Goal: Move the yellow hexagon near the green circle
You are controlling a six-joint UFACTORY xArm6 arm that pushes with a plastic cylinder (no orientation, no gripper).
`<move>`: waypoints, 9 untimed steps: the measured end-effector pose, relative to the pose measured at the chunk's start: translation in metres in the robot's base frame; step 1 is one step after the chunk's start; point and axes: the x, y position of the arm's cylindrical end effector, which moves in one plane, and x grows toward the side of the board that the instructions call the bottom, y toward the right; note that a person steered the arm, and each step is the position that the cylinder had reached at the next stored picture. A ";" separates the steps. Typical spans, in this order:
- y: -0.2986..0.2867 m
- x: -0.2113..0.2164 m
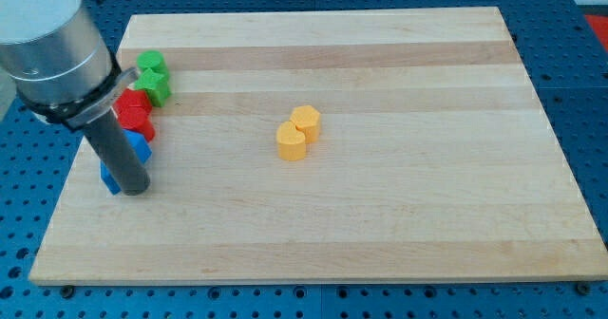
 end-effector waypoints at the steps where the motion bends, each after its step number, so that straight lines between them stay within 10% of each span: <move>1: -0.004 0.000; 5: 0.270 0.000; 9: 0.241 -0.082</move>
